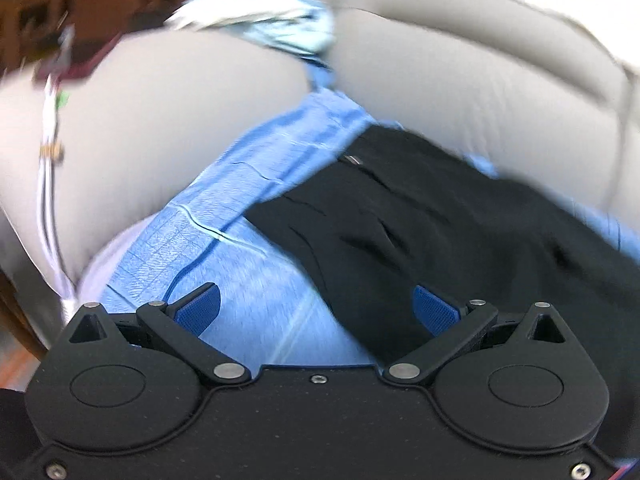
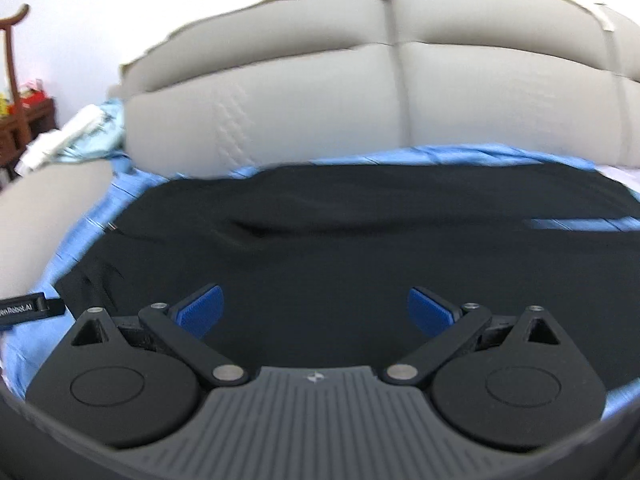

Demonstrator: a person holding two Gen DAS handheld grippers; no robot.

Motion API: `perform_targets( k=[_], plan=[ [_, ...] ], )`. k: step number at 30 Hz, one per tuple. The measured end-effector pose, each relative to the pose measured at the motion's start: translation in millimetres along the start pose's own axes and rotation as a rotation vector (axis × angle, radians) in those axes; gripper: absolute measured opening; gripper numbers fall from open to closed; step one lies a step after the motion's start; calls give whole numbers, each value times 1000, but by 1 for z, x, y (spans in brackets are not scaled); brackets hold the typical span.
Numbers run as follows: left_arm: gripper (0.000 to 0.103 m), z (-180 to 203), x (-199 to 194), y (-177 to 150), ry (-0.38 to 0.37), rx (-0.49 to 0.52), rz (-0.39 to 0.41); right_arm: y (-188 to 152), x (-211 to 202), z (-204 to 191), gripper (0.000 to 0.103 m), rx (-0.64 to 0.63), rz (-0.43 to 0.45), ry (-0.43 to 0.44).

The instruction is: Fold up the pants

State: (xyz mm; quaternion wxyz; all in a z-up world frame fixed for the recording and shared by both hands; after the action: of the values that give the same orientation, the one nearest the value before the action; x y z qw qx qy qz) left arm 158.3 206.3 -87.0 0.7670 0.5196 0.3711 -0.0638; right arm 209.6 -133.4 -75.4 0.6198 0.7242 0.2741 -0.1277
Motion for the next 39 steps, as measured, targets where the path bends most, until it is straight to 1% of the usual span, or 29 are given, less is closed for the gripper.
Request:
perform_targets(
  k=[2, 3, 4, 5, 7, 9, 10, 12, 14, 18, 21, 24, 26, 29, 31, 32, 33, 35, 37, 39],
  plan=[
    [103, -18, 18, 14, -22, -111, 12, 24, 23, -22, 103, -23, 17, 63],
    [101, -26, 27, 19, -25, -138, 9, 34, 34, -34, 103, -41, 19, 86],
    [96, -31, 37, 23, -25, -149, 2, 44, 45, -47, 103, -64, 15, 107],
    [94, -36, 47, 26, -27, -146, -9, 55, 59, -62, 102, -86, 7, 130],
    [84, -40, 61, 26, -27, -125, -31, 74, 84, -94, 99, -120, -9, 183],
    [78, -41, 75, 26, -53, -113, -48, 91, 115, -132, 98, -150, -34, 232],
    [73, -41, 80, 26, -68, -110, -58, 98, 129, -152, 98, -161, -54, 261],
    [67, -43, 89, 25, -102, -121, -90, 105, 163, -193, 98, -178, -121, 314],
    [66, -44, 95, 27, -141, -153, -117, 107, 197, -227, 98, -201, -176, 320],
    [66, -45, 97, 31, -220, -187, -123, 105, 256, -282, 98, -228, -255, 288],
    [65, -56, 102, 28, -190, -207, -120, 100, 296, -299, 98, -230, -296, 223],
    [64, -61, 102, 30, -179, -198, -101, 95, 329, -303, 97, -277, -312, 124],
    [57, -64, 103, 29, -178, -198, -99, 89, 345, -300, 93, -297, -327, 70],
    [56, -65, 102, 28, -186, -220, -88, 79, 359, -299, 91, -307, -358, 49],
    [56, -65, 102, 27, -194, -241, -81, 70, 367, -296, 88, -313, -383, 16],
    [56, -65, 101, 27, -198, -249, -78, 65, 372, -292, 84, -309, -402, -9],
    [56, -64, 99, 26, -209, -256, -76, 61, 375, -289, 86, -299, -412, -22],
    [56, -62, 98, 25, -232, -274, -74, 60, 377, -288, 86, -297, -400, -32],
    [56, -62, 98, 26, -241, -306, -60, 60, 377, -291, 75, -299, -398, -26],
    [56, -63, 102, 28, -255, -369, -59, 61, 373, -293, 57, -304, -387, -17]
  ],
)
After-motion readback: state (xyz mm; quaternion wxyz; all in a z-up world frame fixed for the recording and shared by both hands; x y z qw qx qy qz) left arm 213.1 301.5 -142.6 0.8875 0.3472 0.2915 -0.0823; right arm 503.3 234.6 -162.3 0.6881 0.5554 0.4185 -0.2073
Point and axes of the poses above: each gripper's, at about its wrist camera, not at the fingertips, and x roughly the way its jaws point, z to its right, y to its top, the point moved 10 cm from there along x, roughly the way its jaws point, and after that the axes turned 1 degree about y, right-handed, at the moved point
